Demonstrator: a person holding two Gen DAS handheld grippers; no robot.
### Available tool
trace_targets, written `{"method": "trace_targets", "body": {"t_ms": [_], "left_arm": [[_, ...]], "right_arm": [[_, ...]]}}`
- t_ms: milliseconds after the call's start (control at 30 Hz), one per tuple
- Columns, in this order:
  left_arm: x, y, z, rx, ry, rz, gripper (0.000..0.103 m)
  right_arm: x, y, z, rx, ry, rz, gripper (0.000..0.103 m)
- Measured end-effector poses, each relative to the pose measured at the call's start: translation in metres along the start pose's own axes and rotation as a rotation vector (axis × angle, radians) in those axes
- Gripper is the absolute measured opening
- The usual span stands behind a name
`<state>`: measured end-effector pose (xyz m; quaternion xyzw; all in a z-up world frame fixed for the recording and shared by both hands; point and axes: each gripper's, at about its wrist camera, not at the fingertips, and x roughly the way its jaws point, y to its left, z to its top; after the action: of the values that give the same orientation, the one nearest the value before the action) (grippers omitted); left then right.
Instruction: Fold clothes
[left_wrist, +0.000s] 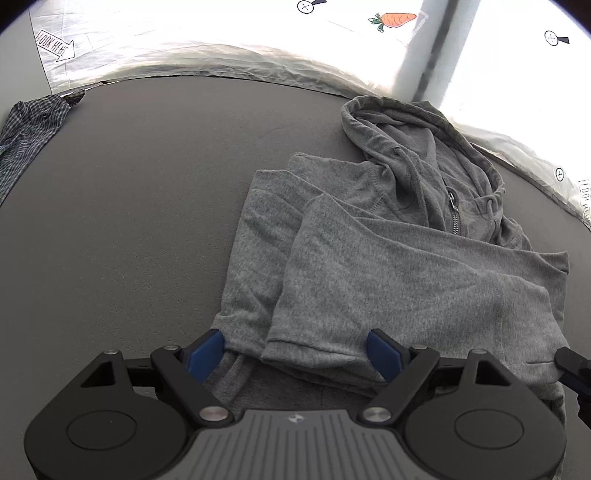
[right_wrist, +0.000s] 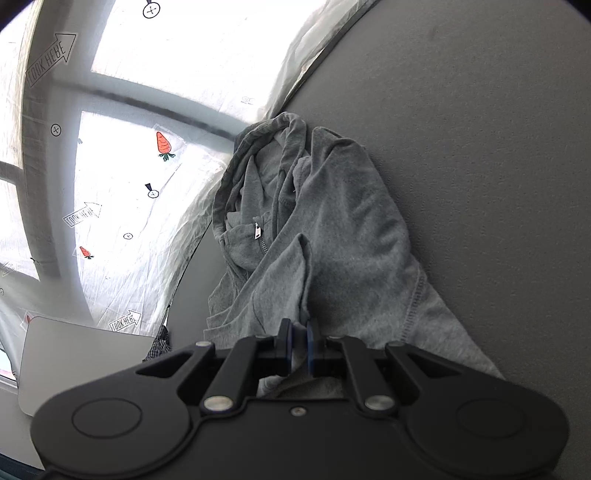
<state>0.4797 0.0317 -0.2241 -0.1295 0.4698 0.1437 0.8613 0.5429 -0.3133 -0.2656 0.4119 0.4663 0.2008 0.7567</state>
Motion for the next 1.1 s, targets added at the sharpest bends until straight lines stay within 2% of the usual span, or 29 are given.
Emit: {"method": "trace_targets", "body": {"t_ms": [267, 367, 600, 900, 1100], "left_arm": [[0.003, -0.003, 0.003, 0.023, -0.005, 0.017, 0.086], [0.008, -0.003, 0.002, 0.043, 0.008, 0.037, 0.089], [0.018, 0.006, 0.000, 0.028, 0.033, 0.034, 0.103], [0.025, 0.010, 0.005, 0.050, 0.071, 0.007, 0.103], [0.027, 0.012, 0.007, 0.071, 0.090, -0.013, 0.103]], "right_arm": [[-0.013, 0.000, 0.005, -0.082, -0.044, -0.069, 0.008], [-0.013, -0.002, 0.009, -0.097, -0.049, -0.104, 0.008], [-0.001, -0.011, 0.004, -0.094, -0.011, -0.177, 0.008], [-0.002, -0.014, 0.003, -0.003, -0.028, -0.183, 0.007], [-0.005, -0.008, -0.002, 0.009, -0.063, -0.214, 0.007]]}}
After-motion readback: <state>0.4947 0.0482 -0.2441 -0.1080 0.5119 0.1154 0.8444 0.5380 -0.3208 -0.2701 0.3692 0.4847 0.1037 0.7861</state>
